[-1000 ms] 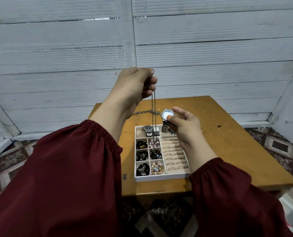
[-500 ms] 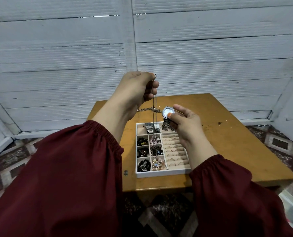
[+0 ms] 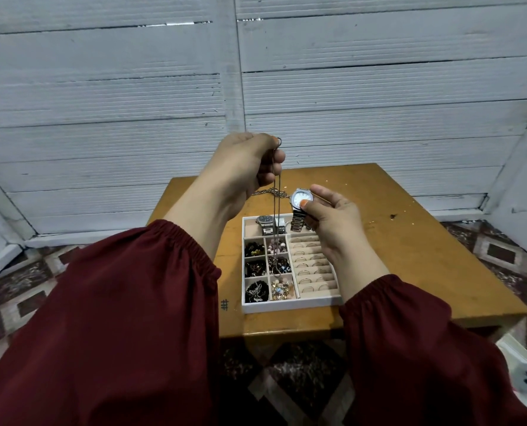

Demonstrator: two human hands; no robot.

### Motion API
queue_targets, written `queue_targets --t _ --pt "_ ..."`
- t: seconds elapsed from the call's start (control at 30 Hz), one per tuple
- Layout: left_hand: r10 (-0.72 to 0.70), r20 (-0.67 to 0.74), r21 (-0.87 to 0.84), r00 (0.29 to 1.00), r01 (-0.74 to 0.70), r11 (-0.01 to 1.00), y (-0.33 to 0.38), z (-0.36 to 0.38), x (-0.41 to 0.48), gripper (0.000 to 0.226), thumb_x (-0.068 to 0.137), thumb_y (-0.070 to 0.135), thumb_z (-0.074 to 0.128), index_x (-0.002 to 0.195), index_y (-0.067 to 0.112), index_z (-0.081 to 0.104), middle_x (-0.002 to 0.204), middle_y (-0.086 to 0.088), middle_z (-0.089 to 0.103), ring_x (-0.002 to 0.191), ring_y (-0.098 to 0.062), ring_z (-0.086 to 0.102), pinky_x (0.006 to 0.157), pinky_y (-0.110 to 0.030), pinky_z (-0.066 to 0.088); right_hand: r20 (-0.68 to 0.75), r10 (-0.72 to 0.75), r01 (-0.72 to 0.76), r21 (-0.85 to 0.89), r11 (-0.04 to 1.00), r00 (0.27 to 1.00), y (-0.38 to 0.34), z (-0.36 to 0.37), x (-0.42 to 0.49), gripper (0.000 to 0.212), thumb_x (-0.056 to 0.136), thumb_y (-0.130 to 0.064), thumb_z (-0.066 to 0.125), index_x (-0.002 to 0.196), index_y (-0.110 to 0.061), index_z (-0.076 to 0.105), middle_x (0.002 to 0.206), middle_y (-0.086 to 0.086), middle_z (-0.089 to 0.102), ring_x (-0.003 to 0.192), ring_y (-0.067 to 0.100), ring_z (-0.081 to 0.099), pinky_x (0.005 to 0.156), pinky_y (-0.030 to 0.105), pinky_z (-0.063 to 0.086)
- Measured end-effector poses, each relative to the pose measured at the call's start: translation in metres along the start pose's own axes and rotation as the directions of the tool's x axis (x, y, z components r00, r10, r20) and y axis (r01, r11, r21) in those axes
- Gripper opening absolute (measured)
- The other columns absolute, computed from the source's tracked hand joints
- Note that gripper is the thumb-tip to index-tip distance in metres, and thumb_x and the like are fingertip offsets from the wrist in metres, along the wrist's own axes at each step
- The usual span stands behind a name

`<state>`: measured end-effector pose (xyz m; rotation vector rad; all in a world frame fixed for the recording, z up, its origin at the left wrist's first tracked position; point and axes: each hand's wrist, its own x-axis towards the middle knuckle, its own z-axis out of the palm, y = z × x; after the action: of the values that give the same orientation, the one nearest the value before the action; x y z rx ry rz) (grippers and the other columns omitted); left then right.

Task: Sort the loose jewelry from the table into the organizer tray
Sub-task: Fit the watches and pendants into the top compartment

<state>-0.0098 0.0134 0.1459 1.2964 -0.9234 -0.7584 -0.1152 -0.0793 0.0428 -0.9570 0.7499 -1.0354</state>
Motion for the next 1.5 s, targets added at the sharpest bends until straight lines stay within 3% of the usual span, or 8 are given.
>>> queue_targets --t 0.17,0.37,0.83,1.1,1.23,1.5 --pt "-0.001 0.007 -0.002 1.0 0.001 1.0 0.004 0.001 -0.004 0.015 0.095 0.009 0.049 0.08 0.01 0.053 0.063 0.0 0.057 0.051 -0.009 0.051 0.049 -0.018 0.042 0.001 -0.004 0.004 0.017 1.0 1.0 0.002 0.0 -0.001 0.036 0.082 0.01 0.064 0.109 -0.013 0.061 0.105 0.009 0.066 0.085 0.015 0.066 0.058 0.015 0.052" --pt "0.016 0.016 0.003 1.0 -0.016 1.0 0.009 0.0 -0.007 0.016 0.095 0.009 0.049 0.079 0.011 0.053 0.062 0.001 0.057 0.049 -0.008 0.051 0.049 -0.018 0.041 0.003 0.002 -0.002 0.019 1.0 1.0 0.001 0.0 -0.004 0.036 0.082 0.009 0.063 0.111 -0.012 0.06 0.106 0.008 0.065 0.094 0.019 0.066 0.071 0.021 0.055" --pt "-0.101 0.004 0.026 0.995 0.101 0.995 -0.027 -0.002 -0.017 0.022 0.095 0.007 0.048 0.074 0.008 0.054 0.057 0.001 0.057 0.046 -0.006 0.05 0.046 -0.016 0.04 0.004 -0.004 0.004 0.068 0.998 1.0 0.01 0.0 -0.009 0.032 0.081 0.011 0.064 0.102 -0.013 0.061 0.103 0.011 0.067 0.086 0.019 0.068 0.063 0.021 0.055" --pt "-0.071 0.029 -0.038 0.997 0.072 0.997 -0.02 0.008 -0.022 0.02 0.095 0.007 0.048 0.076 0.009 0.054 0.057 0.001 0.056 0.046 -0.007 0.05 0.048 -0.017 0.041 -0.009 -0.004 0.004 0.045 0.999 1.0 0.012 -0.004 -0.01 0.032 0.081 0.011 0.063 0.101 -0.014 0.061 0.11 0.013 0.065 0.093 0.022 0.067 0.067 0.023 0.055" --pt "-0.051 0.046 -0.053 0.998 0.054 0.997 -0.014 0.012 -0.023 0.022 0.095 0.007 0.047 0.074 0.01 0.053 0.059 0.0 0.056 0.046 -0.006 0.05 0.047 -0.016 0.041 -0.013 -0.008 0.009 0.066 0.998 1.0 0.012 -0.005 -0.009 0.032 0.08 0.011 0.065 0.098 -0.014 0.061 0.109 0.015 0.065 0.085 0.02 0.067 0.06 0.019 0.054" --pt "-0.075 0.05 -0.081 0.996 0.079 0.994 -0.022 0.014 -0.026 0.021 0.095 0.006 0.046 0.075 0.009 0.053 0.062 -0.001 0.055 0.047 -0.007 0.049 0.048 -0.016 0.04 -0.01 -0.007 0.008 0.082 0.997 1.0 0.013 -0.007 -0.01 0.032 0.08 0.011 0.065 0.1 -0.014 0.061 0.112 0.018 0.064 0.086 0.021 0.067 0.06 0.018 0.053"
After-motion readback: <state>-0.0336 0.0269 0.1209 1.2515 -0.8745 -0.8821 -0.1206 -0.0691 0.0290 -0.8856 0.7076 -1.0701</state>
